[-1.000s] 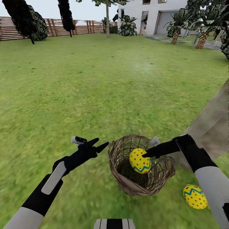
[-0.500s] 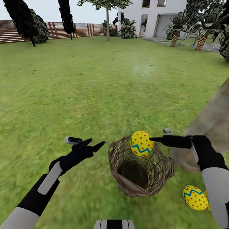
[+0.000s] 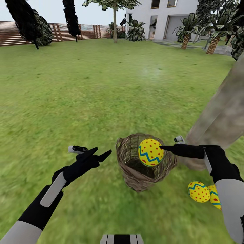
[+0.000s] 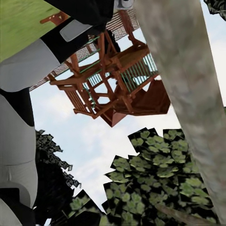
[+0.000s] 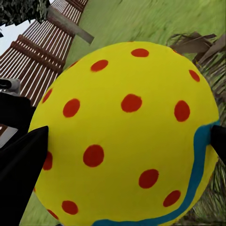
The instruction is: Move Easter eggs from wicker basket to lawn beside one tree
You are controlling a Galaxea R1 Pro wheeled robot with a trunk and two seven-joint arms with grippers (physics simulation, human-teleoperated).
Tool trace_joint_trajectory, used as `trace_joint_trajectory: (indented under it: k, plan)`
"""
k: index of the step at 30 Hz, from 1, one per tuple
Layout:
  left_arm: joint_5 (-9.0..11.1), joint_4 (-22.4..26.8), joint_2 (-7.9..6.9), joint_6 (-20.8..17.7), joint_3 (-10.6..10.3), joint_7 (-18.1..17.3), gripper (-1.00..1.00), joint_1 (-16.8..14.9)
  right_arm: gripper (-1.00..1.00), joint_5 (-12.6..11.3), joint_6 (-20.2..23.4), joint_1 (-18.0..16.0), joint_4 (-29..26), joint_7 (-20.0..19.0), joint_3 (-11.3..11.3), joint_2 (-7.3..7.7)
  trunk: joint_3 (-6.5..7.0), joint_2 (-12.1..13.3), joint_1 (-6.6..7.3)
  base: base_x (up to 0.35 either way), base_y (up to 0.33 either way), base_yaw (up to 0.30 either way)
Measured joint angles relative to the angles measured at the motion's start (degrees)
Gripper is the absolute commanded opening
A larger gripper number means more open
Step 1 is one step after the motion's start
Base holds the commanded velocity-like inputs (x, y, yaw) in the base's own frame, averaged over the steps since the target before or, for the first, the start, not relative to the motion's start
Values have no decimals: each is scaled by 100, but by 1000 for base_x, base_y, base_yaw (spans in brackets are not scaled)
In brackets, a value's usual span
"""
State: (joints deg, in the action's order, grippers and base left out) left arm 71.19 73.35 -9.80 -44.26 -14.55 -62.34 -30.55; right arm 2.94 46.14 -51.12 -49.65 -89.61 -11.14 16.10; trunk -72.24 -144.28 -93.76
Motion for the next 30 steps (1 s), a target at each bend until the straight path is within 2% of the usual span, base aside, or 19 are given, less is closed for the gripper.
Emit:
trace_joint_trajectory:
  k: [8,11,13,17,24,26,30]
  plan:
    - [0,5,1,0,-3,0,100,0,-100,-8,16,0,10,0,-49,17,0,0,0,-341,0,0]
    - [0,5,1,0,-6,0,100,0,-100,-8,11,0,10,0,-265,18,0,0,0,-341,0,0]
    - [0,5,1,0,-7,0,100,0,-100,-8,9,0,10,0,-334,18,0,0,0,-341,0,0]
    - [0,5,1,1,-8,0,100,0,-100,-8,9,0,10,0,-355,18,0,0,0,-327,0,0]
    - [-26,8,9,17,-8,5,100,1,-100,-5,9,-1,9,0,-365,28,0,0,2,-89,-101,0]
    - [-44,12,16,18,-7,7,100,1,-100,-5,9,-2,15,1,-368,93,0,0,2,-160,-288,0]
    - [-60,1,66,24,-41,52,100,2,-100,18,2,2,174,2,-376,411,0,0,2,-165,-303,0]
